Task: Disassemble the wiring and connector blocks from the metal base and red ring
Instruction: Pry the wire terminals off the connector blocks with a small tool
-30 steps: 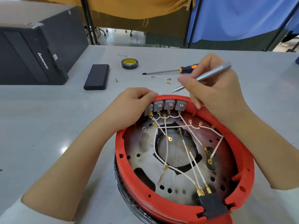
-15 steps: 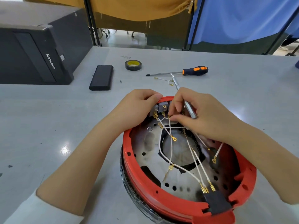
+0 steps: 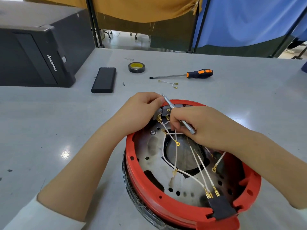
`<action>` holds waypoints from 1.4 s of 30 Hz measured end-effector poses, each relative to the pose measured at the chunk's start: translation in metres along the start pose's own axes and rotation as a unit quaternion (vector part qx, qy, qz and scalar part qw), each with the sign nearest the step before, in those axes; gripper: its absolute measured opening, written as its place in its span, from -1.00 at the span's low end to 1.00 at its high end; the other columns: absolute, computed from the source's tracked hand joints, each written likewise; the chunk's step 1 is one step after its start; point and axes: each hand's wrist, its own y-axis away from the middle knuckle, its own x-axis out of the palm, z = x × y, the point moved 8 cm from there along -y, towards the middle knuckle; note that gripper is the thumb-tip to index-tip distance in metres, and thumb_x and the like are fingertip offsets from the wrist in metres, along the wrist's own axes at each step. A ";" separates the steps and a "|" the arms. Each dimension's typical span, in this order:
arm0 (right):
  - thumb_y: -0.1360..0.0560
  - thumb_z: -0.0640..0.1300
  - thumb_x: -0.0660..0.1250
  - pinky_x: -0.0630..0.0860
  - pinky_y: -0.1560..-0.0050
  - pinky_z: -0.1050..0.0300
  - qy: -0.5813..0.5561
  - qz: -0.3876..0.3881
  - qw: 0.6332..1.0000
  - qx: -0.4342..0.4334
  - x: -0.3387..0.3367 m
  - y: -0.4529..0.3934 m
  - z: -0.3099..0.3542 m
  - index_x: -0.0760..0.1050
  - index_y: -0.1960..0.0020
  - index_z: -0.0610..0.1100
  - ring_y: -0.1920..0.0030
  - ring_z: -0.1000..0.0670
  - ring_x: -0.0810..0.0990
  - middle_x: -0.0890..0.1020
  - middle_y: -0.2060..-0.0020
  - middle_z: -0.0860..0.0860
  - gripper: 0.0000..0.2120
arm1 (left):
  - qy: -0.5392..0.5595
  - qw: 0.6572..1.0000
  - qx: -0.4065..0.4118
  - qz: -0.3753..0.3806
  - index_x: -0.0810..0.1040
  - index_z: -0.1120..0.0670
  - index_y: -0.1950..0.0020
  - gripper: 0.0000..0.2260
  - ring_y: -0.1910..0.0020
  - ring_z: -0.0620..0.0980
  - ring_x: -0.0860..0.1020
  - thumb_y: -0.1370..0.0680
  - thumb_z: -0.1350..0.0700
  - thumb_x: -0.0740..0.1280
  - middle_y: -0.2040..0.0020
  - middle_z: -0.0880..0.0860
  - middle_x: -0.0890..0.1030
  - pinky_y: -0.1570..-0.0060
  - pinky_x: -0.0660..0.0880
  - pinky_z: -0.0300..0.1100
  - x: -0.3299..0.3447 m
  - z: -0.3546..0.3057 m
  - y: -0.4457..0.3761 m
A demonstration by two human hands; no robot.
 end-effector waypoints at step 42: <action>-0.38 -0.31 0.48 0.36 0.31 0.24 -0.128 -0.060 0.948 0.284 0.004 -0.084 -0.183 0.39 0.23 -0.05 0.32 0.20 0.48 0.64 0.13 -0.02 -0.71 | 0.014 1.000 -0.022 -0.008 0.62 -0.14 -0.09 -0.79 -0.03 -0.31 0.53 -0.59 -0.06 0.20 0.00 -0.28 0.62 -0.04 0.41 -0.34 0.000 0.010 -0.003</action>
